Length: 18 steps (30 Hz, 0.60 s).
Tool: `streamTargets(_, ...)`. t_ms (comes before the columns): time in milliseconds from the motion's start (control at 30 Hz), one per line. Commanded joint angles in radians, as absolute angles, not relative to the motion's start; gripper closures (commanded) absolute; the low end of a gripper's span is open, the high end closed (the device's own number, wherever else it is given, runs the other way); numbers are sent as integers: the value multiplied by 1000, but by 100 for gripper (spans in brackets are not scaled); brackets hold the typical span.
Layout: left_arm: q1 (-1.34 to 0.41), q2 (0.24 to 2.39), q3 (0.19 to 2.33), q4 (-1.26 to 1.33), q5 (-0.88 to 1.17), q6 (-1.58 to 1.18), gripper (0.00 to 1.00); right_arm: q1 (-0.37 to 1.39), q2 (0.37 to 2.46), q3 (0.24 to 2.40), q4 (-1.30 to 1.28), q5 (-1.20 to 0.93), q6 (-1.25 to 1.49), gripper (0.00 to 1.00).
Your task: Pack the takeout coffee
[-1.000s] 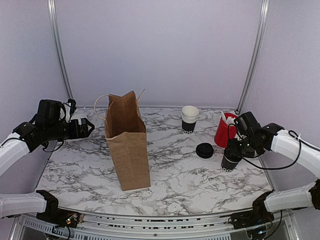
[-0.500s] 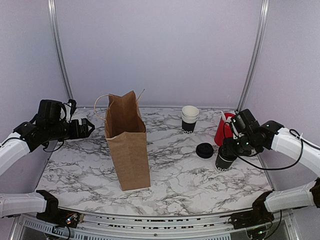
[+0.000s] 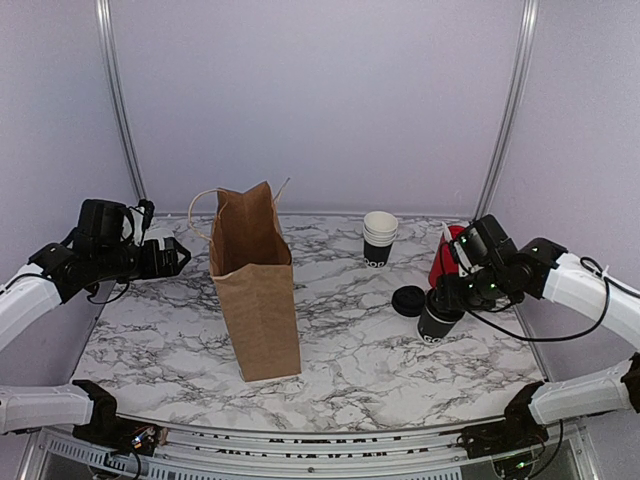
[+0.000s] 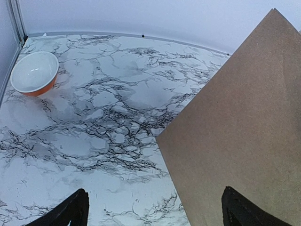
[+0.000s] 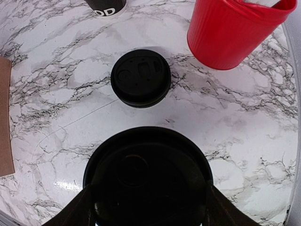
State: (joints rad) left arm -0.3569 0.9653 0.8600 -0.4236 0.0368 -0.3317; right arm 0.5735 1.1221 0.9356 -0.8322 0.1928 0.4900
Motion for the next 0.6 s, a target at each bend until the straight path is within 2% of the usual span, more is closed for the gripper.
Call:
streamTargets(0,-353,974,850,-434,47,-328,1,598,1106,979,-824,155,510,37)
streamTargets(567,-352,977,850,-433,54,-341,1,857,1209,1144,-839,230,582,37)
